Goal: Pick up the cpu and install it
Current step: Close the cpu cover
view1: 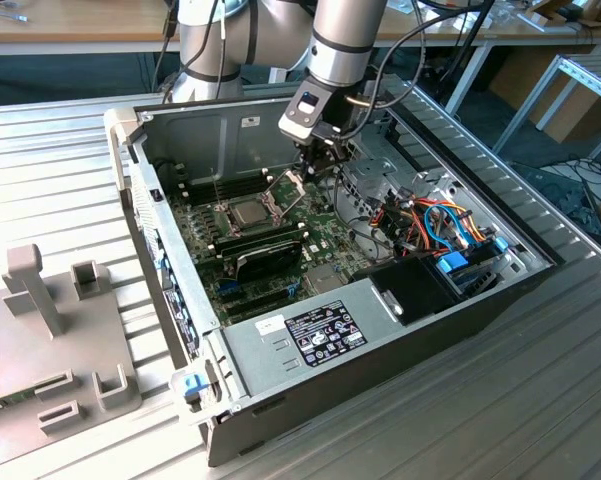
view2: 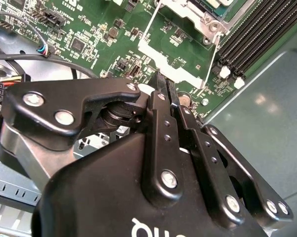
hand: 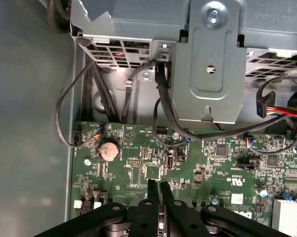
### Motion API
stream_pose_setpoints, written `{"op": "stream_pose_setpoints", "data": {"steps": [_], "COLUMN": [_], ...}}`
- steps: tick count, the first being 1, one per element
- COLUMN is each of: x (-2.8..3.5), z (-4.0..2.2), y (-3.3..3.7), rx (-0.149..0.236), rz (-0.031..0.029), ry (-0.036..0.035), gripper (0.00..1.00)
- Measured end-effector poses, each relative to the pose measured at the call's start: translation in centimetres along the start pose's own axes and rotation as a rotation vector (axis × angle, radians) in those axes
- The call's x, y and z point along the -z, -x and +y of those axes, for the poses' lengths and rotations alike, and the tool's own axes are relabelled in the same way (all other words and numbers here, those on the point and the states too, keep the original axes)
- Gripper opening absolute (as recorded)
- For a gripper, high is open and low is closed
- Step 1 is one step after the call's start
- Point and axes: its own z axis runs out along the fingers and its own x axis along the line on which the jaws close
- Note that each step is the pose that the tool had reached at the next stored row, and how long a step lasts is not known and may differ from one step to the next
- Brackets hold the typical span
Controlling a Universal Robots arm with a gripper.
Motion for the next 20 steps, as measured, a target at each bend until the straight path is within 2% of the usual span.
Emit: {"op": "stream_pose_setpoints", "data": {"steps": [10,12,17,20], "x": [0.03,0.05,0.07,0.16], "z": [-1.63,-2.20,-3.14,-3.73], "y": [-0.08,-0.12,-0.20,-0.27], "rx": [0.000,0.000,0.000,0.000], "rz": [-0.0001,-0.0003,-0.0006,-0.0011], "ry": [0.0029,0.0062,0.0139,0.0225], "gripper": [0.16,0.16,0.16,0.16]}}
